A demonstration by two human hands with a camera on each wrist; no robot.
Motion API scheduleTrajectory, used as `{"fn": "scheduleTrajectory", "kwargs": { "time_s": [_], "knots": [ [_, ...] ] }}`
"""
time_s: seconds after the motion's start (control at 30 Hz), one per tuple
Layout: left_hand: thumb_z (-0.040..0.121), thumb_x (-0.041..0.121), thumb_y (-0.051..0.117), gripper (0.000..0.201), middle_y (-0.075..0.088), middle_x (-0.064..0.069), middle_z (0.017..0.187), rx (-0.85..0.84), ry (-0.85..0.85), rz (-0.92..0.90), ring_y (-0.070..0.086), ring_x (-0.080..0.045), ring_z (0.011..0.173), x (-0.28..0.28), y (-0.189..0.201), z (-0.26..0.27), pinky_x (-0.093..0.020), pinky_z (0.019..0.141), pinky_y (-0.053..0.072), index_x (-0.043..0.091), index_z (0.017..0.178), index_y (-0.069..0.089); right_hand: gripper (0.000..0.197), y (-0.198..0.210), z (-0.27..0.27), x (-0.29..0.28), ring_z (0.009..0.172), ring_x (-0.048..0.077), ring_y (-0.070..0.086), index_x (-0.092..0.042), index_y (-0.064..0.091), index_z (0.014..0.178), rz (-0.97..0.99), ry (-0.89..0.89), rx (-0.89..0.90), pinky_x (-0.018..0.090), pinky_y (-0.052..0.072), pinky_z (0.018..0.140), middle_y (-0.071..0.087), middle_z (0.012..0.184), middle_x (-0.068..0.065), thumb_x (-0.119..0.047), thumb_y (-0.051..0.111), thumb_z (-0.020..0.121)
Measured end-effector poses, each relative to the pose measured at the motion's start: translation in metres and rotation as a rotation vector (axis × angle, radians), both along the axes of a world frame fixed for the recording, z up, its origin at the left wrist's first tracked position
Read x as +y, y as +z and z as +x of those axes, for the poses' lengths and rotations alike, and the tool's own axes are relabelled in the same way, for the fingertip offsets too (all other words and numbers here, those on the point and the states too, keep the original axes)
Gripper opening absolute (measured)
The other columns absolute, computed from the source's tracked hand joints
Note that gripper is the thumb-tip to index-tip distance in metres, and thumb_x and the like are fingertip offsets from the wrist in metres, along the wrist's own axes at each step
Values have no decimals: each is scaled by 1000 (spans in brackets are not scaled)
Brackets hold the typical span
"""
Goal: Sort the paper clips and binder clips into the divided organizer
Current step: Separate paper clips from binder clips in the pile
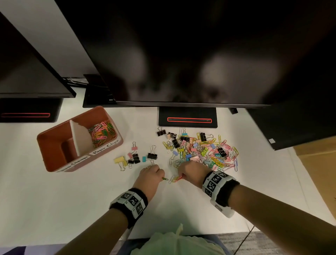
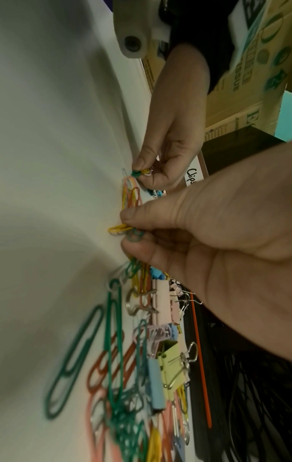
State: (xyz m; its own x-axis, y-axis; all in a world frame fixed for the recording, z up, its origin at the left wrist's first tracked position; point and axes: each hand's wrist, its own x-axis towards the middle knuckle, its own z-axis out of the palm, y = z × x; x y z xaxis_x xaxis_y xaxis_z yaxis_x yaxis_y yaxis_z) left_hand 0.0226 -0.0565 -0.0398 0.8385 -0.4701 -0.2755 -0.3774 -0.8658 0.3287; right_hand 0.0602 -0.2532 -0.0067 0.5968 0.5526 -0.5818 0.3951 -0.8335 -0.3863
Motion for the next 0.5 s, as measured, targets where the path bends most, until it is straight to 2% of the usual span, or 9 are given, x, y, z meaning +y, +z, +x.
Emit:
{"fn": "scheduleTrajectory", "kwargs": {
  "time_s": [0.1,0.23,0.3,0.37,0.43,0.5],
  "knots": [
    [55,6,84,30,55,2,63,6,31,-43,54,-17,53,3,-2,-2,-28,48,45,17,66,57,19,2,-1,3,98,30,60,-2,63,100,4,-35,25,36,50,84,63,106,15,-5,48,90],
    [73,6,73,13,59,-3,73,24,198,-245,57,-22,65,14,6,-7,-34,60,49,11,77,62,21,5,-3,6,101,29,59,-4,65,102,9,-50,24,34,49,87,63,109,14,-4,49,89],
    [82,8,64,3,58,-3,79,26,292,-340,54,-20,73,26,23,-6,-29,67,44,10,83,62,21,9,-3,6,100,28,59,-5,66,102,24,-67,24,33,48,86,64,109,13,-7,49,90],
    [85,10,60,1,57,-1,83,3,405,-404,52,-16,77,46,45,-1,-25,70,41,10,86,61,19,16,1,11,95,25,59,-7,67,99,69,-99,12,30,48,83,65,105,11,-9,51,89],
    [86,12,59,4,59,-1,86,-66,536,-435,54,-16,77,71,69,9,-24,68,42,9,88,62,16,31,11,24,88,19,58,-10,67,97,142,-103,-35,23,45,78,66,100,7,-12,53,90],
    [87,14,59,5,60,-2,85,-139,639,-421,55,-16,75,99,92,23,-21,64,41,10,90,61,14,48,28,49,81,14,53,-12,67,96,238,-88,-100,21,43,77,66,96,4,-14,55,90]
  ]
}}
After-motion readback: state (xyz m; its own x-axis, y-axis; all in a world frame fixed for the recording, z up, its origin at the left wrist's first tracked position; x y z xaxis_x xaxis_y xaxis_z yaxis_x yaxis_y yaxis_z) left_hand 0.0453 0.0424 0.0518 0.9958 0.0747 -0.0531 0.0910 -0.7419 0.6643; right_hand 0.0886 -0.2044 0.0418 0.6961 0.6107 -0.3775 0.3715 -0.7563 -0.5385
